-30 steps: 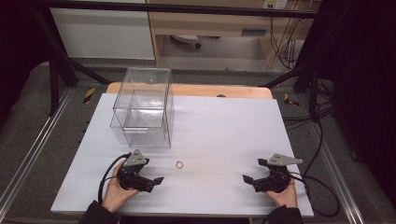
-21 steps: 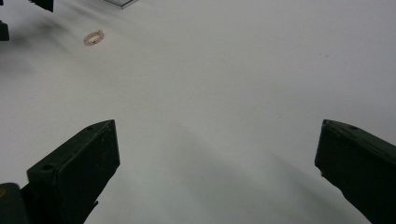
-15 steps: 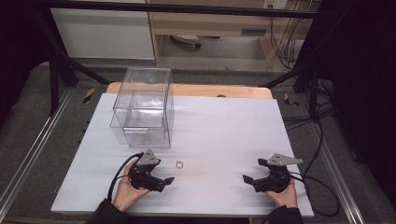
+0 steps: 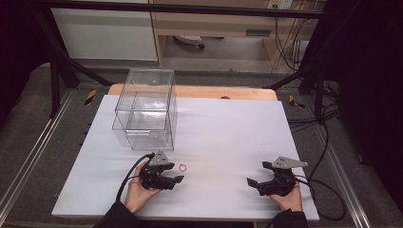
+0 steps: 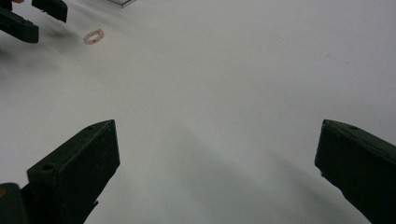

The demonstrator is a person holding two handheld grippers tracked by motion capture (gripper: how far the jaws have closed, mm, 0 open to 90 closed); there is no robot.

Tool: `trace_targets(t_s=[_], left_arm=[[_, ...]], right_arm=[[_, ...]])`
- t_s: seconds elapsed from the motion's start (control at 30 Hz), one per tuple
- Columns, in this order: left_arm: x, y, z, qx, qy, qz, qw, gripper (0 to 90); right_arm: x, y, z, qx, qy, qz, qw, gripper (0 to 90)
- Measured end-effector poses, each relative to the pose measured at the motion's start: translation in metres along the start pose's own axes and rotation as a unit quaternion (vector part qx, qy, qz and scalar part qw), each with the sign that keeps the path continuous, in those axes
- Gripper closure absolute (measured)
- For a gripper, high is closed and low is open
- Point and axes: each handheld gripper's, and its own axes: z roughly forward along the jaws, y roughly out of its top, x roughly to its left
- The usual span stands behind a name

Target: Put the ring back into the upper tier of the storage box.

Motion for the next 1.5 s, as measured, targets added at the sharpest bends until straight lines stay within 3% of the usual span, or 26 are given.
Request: trace_targets(t_s=[0.37, 0.6, 0.77, 1.0, 1.5], left_arm=[[-0.002, 0.012, 0.015, 0.007, 0.0, -0.01, 0.9999, 57.8], [-0.004, 0.019, 0.026, 0.009, 0.007, -0.037, 0.9992, 67.1], [-0.006, 0.023, 0.032, 0.023, 0.018, -0.029, 0.9992, 70.9], [-0.006, 0.022, 0.037, 0.028, 0.036, -0.039, 0.9982, 76.6], [-0.005, 0.018, 0.042, 0.021, 0.049, -0.065, 0.9964, 83.2]], right_arm=[[0.0, 0.0, 0.0, -0.001, 0.0, -0.001, 1.0, 0.4], [0.0, 0.0, 0.0, 0.0, 0.002, 0.0, 1.0, 0.4], [0.0, 0.0, 0.0, -0.003, 0.002, -0.001, 1.0, 0.4], [0.0, 0.0, 0.0, -0.003, 0.002, -0.001, 1.0, 0.4], [0.0, 0.0, 0.0, -0.003, 0.002, -0.001, 1.0, 0.4]])
